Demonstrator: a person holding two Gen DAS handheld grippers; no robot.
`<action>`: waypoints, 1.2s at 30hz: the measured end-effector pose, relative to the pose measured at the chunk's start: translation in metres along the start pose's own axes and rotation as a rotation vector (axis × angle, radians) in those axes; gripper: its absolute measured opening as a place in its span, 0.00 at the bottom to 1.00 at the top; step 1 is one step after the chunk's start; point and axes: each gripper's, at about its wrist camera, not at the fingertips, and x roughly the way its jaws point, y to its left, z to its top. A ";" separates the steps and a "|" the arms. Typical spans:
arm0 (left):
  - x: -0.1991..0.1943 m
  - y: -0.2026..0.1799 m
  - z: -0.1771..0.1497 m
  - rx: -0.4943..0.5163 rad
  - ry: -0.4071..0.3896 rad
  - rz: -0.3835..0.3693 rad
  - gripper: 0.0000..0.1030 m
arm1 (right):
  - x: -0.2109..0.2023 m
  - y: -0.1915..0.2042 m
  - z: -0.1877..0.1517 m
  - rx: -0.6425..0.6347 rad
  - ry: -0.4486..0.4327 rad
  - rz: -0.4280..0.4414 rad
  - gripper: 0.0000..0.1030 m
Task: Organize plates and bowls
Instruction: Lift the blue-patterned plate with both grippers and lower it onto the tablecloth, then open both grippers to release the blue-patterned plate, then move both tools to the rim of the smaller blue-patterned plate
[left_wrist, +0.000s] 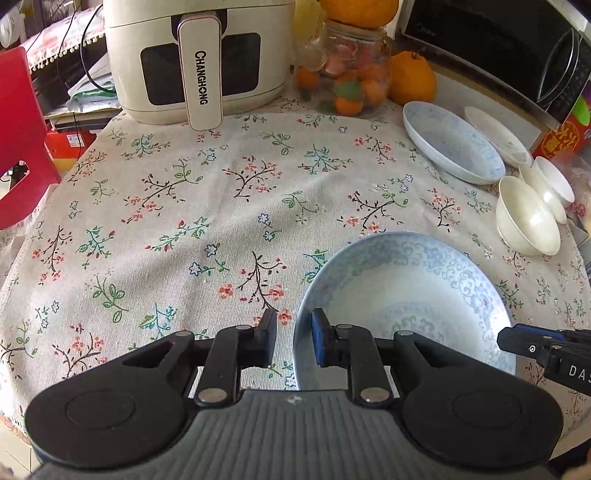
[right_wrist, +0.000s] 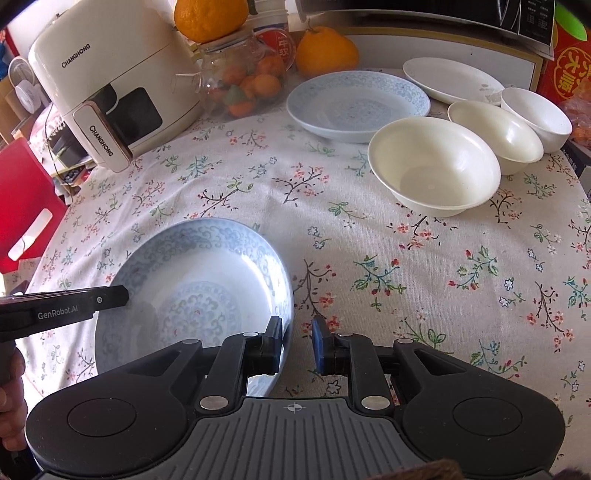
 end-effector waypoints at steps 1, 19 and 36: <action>-0.002 0.002 0.003 -0.010 -0.008 0.001 0.20 | -0.003 0.000 0.001 -0.002 -0.010 -0.003 0.18; -0.020 -0.019 0.053 -0.082 -0.135 -0.023 0.26 | -0.021 -0.032 0.043 0.132 -0.142 0.044 0.21; 0.027 -0.067 0.119 -0.131 -0.135 -0.186 0.57 | -0.022 -0.109 0.123 0.328 -0.262 0.003 0.39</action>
